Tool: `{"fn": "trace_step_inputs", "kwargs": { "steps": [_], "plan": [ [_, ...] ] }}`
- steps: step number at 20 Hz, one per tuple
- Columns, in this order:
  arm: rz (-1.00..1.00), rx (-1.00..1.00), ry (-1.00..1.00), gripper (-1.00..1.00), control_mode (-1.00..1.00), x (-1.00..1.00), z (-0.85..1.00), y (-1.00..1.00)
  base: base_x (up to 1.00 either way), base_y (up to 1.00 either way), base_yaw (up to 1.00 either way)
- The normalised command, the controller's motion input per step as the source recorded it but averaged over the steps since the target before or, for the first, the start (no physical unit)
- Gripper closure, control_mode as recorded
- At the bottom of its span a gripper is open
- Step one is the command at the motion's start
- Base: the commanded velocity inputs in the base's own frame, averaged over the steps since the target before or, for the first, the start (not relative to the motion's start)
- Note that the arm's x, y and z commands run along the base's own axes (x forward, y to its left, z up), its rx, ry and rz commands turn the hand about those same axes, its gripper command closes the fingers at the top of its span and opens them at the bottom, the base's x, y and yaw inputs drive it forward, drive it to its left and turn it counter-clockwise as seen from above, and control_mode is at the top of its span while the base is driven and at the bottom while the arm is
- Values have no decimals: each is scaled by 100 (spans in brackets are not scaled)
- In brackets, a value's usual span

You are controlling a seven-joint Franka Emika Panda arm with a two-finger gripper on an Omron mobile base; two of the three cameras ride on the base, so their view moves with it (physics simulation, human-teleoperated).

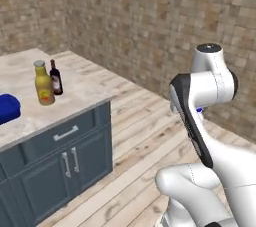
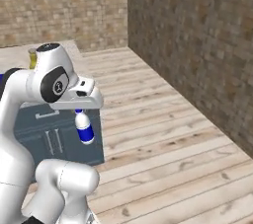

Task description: Place the drinks on the dining counter in a tight cluster.

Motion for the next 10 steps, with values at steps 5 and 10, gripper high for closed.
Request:
{"fn": "trace_step_inputs", "kwargs": {
  "steps": [5,10],
  "plan": [
    [0,0,0,100,100,0,0,0,93,-74,62],
    [0,0,0,100,100,0,0,0,82,-74,63]
  ]
}}
